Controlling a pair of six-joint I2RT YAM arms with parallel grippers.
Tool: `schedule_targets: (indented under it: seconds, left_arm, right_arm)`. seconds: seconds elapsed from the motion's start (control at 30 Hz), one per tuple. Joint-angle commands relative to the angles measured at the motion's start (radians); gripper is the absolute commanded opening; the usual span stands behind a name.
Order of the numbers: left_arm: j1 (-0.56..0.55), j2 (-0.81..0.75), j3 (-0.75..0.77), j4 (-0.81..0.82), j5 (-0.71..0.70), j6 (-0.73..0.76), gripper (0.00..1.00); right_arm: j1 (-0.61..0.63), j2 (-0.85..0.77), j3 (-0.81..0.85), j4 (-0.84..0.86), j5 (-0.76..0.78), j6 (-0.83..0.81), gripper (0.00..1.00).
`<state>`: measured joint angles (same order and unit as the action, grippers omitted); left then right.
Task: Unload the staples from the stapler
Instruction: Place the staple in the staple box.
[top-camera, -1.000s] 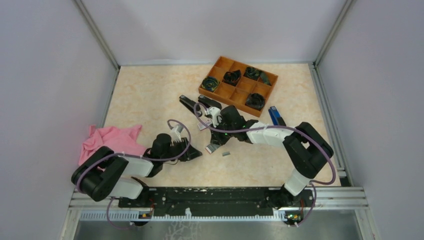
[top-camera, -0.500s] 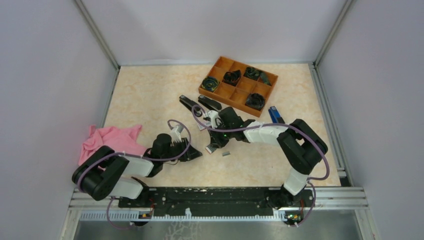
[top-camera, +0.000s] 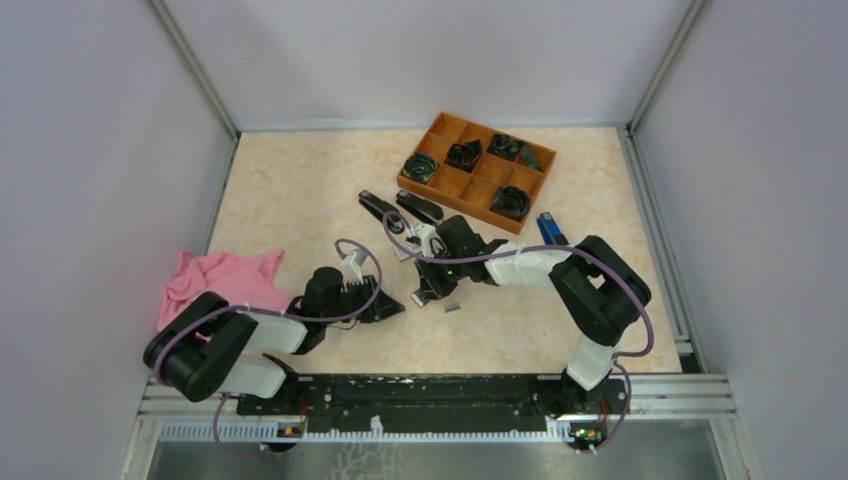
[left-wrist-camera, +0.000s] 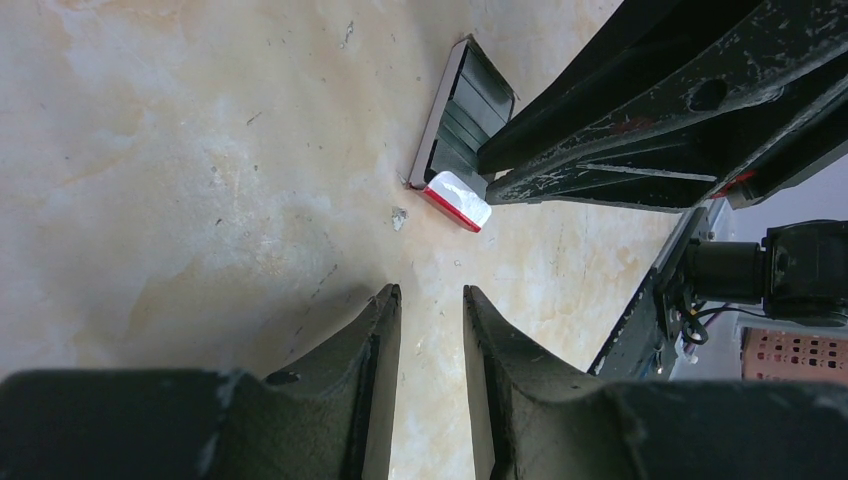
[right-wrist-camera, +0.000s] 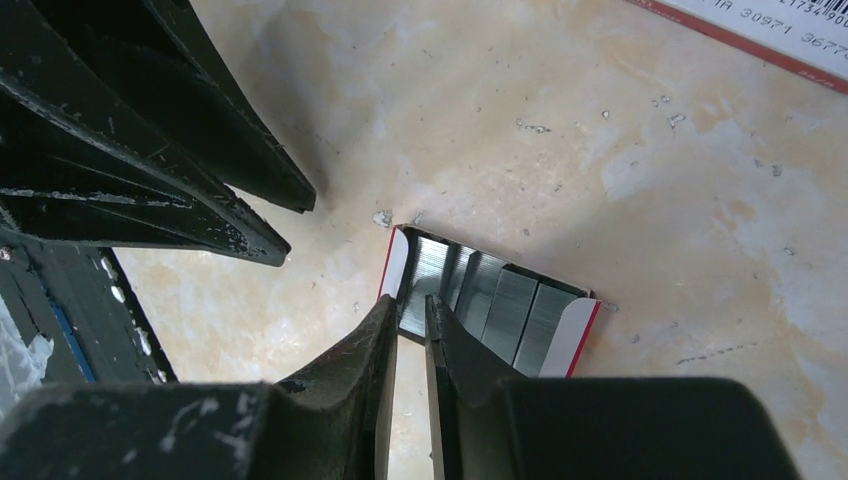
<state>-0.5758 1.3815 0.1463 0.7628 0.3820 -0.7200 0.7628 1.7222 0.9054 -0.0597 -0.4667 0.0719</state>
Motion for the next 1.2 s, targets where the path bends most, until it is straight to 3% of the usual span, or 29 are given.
schedule_targets:
  seconds: [0.0,0.87,1.17]
  left_arm:
    - [0.005,-0.015,-0.009,0.019,0.005,0.014,0.35]
    - [0.005,-0.041,-0.011,0.002,0.004,0.018,0.36]
    - [0.004,-0.123,-0.023,-0.025,-0.003,0.025,0.36]
  right_arm:
    - [0.004,0.005,0.049,0.021,-0.01,0.008,0.18]
    - [0.004,0.022,0.054,0.018,-0.049,0.017,0.2]
    - [0.005,-0.037,0.055,0.019,-0.056,-0.004,0.2]
